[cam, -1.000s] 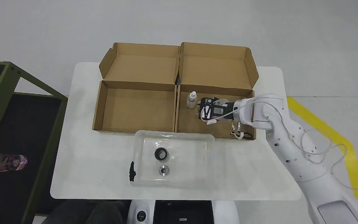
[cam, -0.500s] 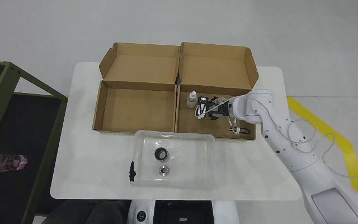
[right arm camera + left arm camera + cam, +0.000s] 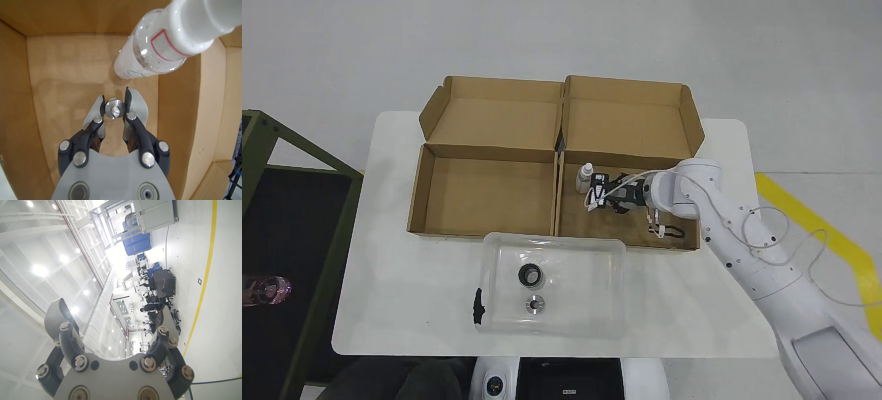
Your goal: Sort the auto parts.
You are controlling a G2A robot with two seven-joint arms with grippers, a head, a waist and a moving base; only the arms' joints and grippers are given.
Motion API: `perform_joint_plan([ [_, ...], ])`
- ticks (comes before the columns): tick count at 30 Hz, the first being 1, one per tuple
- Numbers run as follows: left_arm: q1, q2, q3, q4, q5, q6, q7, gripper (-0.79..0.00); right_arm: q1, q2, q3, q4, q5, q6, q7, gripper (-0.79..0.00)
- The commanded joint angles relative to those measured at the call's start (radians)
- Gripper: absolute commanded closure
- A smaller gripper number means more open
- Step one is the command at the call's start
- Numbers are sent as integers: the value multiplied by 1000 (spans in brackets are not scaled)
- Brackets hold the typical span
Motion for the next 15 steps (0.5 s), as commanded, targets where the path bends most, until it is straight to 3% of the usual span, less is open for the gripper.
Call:
perform_joint_plan([
  [1, 0, 0, 0, 0, 0, 0, 0, -785, -1, 0, 4, -3, 3, 0, -1, -188],
  [15, 0, 0, 0, 0, 0, 0, 0, -785, -103, 49, 158, -154, 65, -43, -45, -256],
])
